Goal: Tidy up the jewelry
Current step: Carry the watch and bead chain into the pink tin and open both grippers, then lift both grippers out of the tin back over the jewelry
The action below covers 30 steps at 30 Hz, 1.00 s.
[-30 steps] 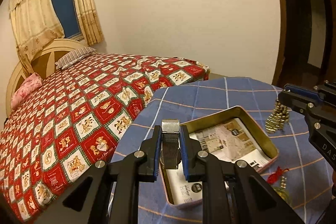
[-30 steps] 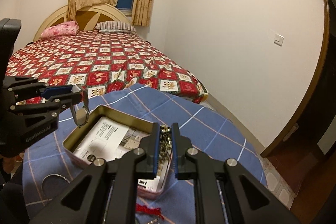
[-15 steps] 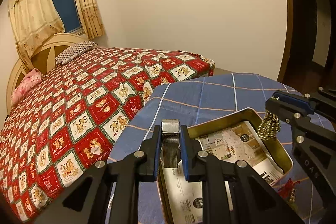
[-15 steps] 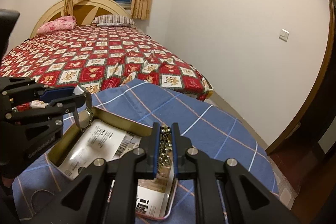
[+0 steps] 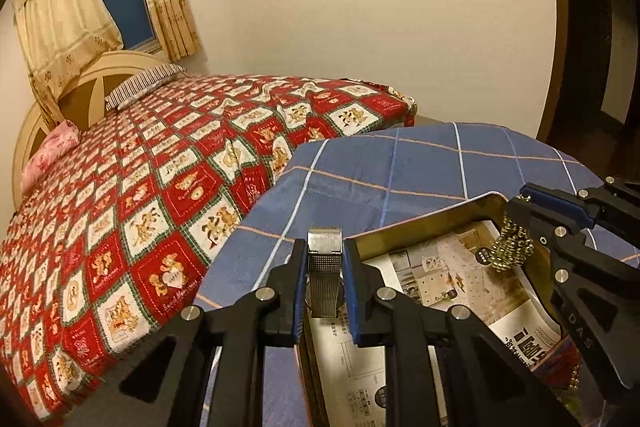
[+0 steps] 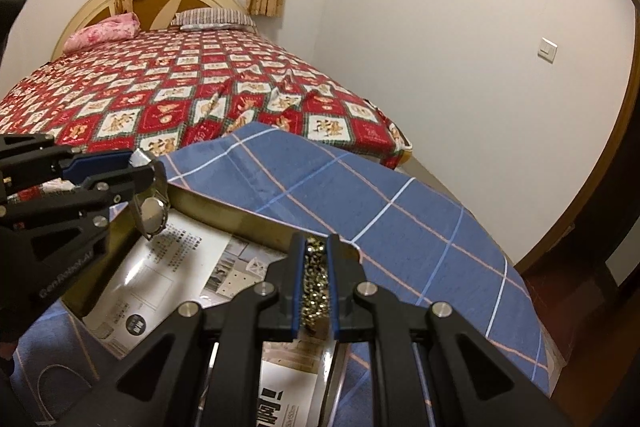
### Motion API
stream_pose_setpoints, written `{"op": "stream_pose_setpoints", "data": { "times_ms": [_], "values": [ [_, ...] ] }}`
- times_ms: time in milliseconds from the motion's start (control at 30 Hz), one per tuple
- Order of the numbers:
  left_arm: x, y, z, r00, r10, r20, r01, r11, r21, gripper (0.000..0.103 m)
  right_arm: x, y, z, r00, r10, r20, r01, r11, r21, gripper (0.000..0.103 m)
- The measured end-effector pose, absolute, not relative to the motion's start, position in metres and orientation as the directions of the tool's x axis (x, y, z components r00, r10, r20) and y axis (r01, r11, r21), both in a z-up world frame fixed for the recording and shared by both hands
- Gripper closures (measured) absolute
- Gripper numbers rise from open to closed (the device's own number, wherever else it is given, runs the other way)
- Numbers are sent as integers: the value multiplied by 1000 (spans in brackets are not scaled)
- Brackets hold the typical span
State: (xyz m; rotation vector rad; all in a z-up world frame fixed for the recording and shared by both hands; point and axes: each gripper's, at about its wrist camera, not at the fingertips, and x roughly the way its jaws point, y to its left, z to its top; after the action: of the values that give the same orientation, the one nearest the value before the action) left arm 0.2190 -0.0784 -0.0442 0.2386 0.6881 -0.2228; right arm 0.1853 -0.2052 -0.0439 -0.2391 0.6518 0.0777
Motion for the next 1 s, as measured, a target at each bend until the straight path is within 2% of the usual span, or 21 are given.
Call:
{"op": "stream_pose_setpoints", "data": {
  "times_ms": [1000],
  "values": [
    [220, -79, -60, 740, -102, -665, 272, 949, 157, 86, 197, -208, -64, 765, -48, -642, -126, 967, -222, 91]
  ]
}}
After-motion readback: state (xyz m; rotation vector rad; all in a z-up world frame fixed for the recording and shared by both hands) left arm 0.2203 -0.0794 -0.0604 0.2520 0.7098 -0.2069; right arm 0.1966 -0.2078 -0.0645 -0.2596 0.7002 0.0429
